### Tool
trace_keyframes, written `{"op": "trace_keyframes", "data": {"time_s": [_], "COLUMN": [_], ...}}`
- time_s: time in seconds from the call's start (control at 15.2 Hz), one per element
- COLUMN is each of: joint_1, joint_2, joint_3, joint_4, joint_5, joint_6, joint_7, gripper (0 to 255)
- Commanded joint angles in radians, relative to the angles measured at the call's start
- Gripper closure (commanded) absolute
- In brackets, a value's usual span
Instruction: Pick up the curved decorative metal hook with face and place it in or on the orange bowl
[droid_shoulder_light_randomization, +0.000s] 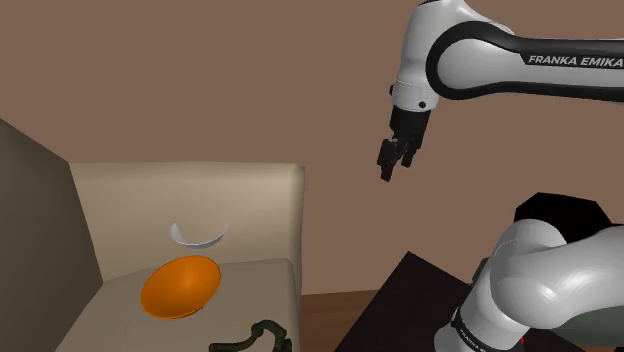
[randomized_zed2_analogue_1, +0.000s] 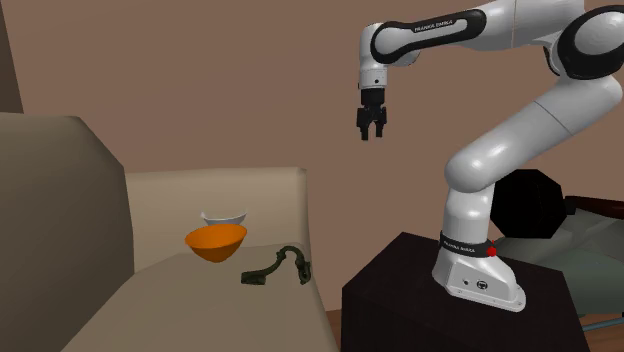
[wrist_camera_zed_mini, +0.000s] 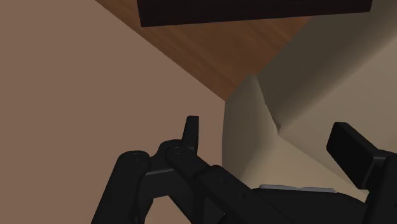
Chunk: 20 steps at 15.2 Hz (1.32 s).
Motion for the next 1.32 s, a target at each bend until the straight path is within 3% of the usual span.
{"op": "trace_keyframes", "data": {"time_s": [0.0, 0.73, 1.25], "joint_1": [0.0, 0.109, 0.168], "joint_2": [0.0, 0.255, 0.493], "joint_3": [0.0, 0.166, 0.287], "joint_4": [0.0, -0.019, 0.038], "joint_5": [0.0, 0.089, 0.106], "joint_6": [0.0, 0.213, 0.352], "joint_7": [0.0, 0.079, 0.143], "gripper": [0, 0, 0]}}
